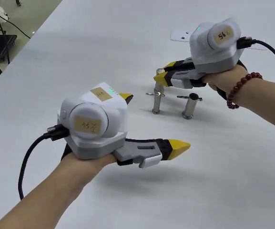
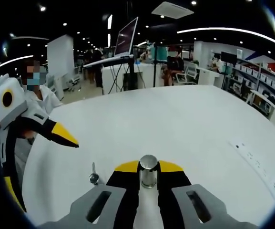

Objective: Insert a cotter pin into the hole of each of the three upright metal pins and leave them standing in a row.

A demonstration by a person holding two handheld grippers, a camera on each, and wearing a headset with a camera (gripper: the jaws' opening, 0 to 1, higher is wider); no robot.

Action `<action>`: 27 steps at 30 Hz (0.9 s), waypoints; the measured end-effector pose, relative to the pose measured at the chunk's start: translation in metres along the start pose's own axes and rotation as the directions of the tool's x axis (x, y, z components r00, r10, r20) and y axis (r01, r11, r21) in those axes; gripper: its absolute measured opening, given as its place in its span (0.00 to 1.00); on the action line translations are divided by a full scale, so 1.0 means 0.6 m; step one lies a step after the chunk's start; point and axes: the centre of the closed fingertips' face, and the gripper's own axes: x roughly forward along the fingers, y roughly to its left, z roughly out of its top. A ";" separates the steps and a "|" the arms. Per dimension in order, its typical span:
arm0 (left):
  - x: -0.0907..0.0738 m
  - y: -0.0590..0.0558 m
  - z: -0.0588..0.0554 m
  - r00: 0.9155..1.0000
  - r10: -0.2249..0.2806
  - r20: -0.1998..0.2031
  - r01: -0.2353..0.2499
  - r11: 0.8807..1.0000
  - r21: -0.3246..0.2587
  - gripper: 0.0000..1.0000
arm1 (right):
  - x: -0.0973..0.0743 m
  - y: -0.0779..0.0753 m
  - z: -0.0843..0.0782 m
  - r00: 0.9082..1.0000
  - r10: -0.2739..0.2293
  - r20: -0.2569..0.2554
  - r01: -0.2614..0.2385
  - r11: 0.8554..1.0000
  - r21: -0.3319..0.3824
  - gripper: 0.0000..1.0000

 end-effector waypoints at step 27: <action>0.004 -0.009 0.010 1.000 -0.022 0.012 0.021 0.999 0.032 0.97 | -0.127 -0.042 -0.072 0.997 -0.071 -0.044 0.073 0.996 0.048 0.08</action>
